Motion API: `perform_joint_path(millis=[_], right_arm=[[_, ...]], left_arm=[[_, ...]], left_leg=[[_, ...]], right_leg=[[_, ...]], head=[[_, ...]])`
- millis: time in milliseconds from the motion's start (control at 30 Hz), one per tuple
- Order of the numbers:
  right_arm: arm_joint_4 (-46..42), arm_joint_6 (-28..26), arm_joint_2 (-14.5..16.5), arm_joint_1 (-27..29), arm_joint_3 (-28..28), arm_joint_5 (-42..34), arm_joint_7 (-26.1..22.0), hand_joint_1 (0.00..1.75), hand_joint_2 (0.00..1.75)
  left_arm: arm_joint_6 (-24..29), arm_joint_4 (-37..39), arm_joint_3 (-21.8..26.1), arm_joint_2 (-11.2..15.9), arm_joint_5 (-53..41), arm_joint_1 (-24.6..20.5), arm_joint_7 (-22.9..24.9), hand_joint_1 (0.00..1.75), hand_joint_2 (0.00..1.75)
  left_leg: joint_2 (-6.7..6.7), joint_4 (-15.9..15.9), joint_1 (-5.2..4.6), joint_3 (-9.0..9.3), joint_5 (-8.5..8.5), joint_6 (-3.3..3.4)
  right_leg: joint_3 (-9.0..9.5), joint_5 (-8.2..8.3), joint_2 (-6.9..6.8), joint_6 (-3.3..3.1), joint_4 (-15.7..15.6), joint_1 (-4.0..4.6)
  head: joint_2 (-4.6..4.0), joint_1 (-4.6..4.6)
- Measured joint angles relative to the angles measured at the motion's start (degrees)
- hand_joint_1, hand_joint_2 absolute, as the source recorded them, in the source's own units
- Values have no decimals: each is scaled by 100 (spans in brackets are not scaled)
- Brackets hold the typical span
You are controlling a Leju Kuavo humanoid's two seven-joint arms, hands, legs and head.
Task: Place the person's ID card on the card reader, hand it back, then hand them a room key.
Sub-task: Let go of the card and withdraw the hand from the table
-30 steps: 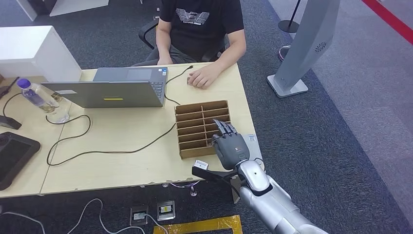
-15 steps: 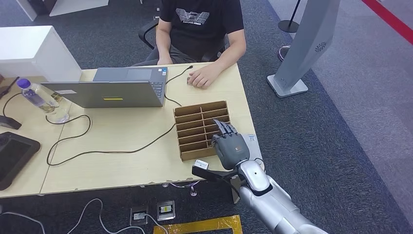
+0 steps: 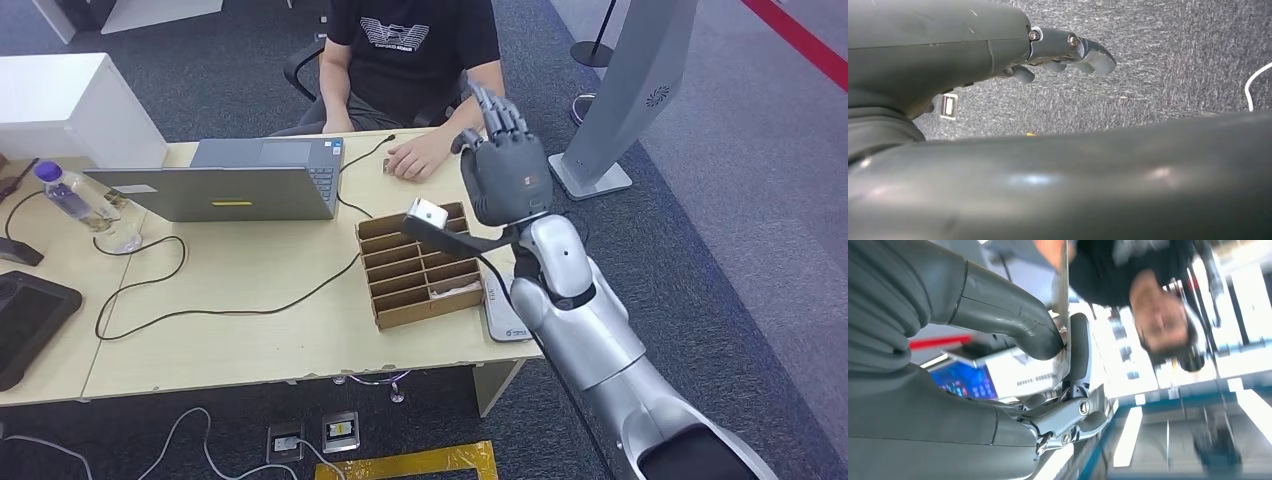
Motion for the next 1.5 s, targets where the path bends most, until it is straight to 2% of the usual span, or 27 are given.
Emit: perform_joint_path(millis=[267,500,767,1067,1100,1233,1300,1500], right_arm=[[-66,-385,2,-356,-296,37,-314,175,175],[919,-988,207,-643,-302,9,-486,175,175],[2223,-789,440,-1020,-272,134,-287,175,175],[3088,-533,628,-1359,-214,333,-36,175,175],[3152,-534,633,-1365,-211,339,-23,171,175],[3344,-535,630,-1367,-193,378,27,8,175],[3441,-544,624,-1368,-167,417,61,0,175],[3648,-574,609,-1359,-126,549,142,0,175]], left_arm=[[-3,0,-137,-32,-21,-3,-5,0,0],[-110,0,-256,-22,-136,-15,-10,0,0],[-179,0,-428,19,-298,-86,-3,0,0],[-175,0,-582,14,-311,-165,103,0,0],[-174,0,-590,14,-304,-166,107,0,0],[-164,0,-597,15,-290,-168,119,0,0],[-162,0,-601,16,-281,-172,120,0,0],[-136,0,-638,4,-207,-205,120,0,0]], left_leg=[[-1,-1,0,-4,-1,0],[-2,-2,1,-5,0,0],[-5,-1,2,-10,0,-1],[-5,-1,2,-10,0,0],[-5,-1,2,-10,0,0],[-5,0,2,-10,0,0],[-5,0,2,-10,0,0],[-4,0,2,-10,0,-1]], right_leg=[[0,0,0,0,0,0],[0,0,-2,0,1,1],[-2,-1,-9,0,1,2],[-4,-1,-8,-1,0,2],[-4,-1,-8,-1,0,2],[-5,-1,-7,-1,0,2],[-6,-1,-6,-1,0,2],[-7,-1,-3,-1,0,2]], head=[[0,0],[0,-1],[0,-1],[0,1],[0,1],[0,1],[0,0],[0,-1]])
